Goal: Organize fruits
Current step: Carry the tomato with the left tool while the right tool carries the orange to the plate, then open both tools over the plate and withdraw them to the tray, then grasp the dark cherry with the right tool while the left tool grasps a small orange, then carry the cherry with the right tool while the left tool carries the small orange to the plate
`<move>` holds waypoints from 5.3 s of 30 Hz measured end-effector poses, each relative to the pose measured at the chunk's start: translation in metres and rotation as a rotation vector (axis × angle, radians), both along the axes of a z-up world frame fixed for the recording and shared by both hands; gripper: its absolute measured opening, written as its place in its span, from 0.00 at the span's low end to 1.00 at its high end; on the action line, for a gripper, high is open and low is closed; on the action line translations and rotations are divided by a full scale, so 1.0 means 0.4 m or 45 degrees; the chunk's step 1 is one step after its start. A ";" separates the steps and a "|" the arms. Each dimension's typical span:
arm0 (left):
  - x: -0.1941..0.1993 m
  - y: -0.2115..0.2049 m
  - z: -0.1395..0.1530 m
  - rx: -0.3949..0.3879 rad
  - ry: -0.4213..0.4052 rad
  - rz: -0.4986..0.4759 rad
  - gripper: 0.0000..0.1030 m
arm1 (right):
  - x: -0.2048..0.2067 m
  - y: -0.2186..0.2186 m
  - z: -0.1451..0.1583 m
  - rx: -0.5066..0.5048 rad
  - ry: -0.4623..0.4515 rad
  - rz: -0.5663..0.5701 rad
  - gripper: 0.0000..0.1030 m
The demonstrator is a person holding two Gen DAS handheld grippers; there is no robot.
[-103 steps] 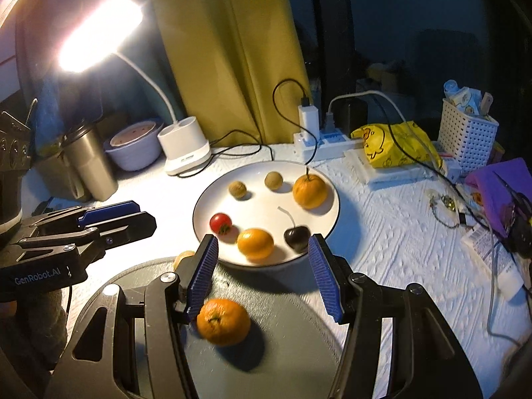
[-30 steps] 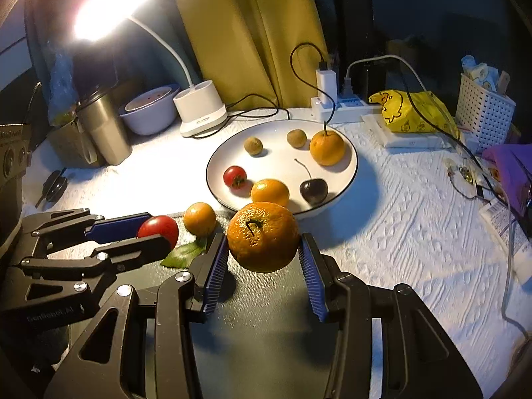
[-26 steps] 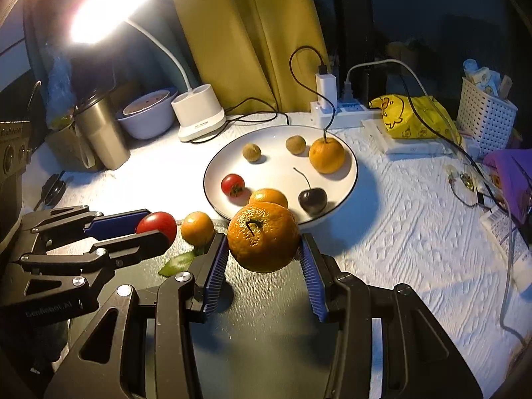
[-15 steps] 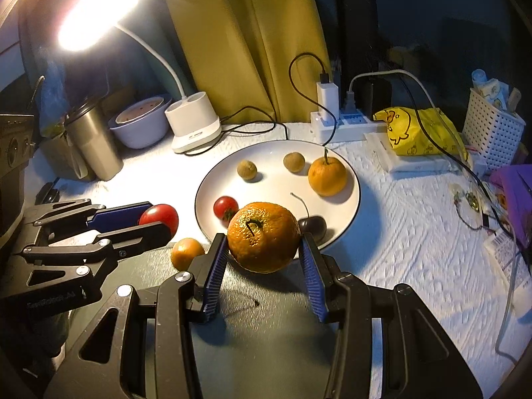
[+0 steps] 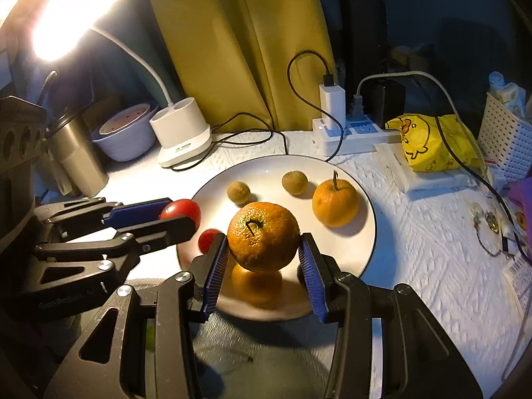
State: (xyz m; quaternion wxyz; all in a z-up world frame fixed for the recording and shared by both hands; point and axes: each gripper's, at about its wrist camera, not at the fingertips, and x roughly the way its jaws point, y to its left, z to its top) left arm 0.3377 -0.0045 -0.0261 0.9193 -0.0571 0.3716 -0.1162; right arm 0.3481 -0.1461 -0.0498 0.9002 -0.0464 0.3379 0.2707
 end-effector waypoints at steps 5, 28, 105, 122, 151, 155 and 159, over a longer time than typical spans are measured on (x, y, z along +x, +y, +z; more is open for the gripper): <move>0.039 0.010 -0.022 -0.006 0.023 -0.010 0.30 | 0.040 0.012 -0.010 0.001 0.004 -0.013 0.45; 0.028 0.026 0.010 -0.037 -0.002 0.053 0.41 | 0.043 -0.004 0.011 0.019 -0.029 -0.061 0.53; -0.300 0.002 -0.065 0.027 0.078 0.131 0.42 | -0.230 0.023 -0.078 -0.038 0.133 0.106 0.53; -0.251 -0.014 -0.054 0.043 0.075 0.102 0.42 | -0.222 0.031 -0.071 -0.078 0.129 0.128 0.30; -0.127 -0.068 -0.076 0.022 0.115 0.033 0.37 | -0.169 -0.124 -0.038 0.011 0.096 -0.017 0.30; -0.146 -0.065 -0.062 0.018 0.094 0.026 0.37 | -0.173 -0.130 -0.027 0.009 0.083 -0.028 0.30; -0.162 -0.059 -0.039 0.017 0.066 0.027 0.37 | -0.178 -0.133 -0.015 0.007 0.066 -0.035 0.30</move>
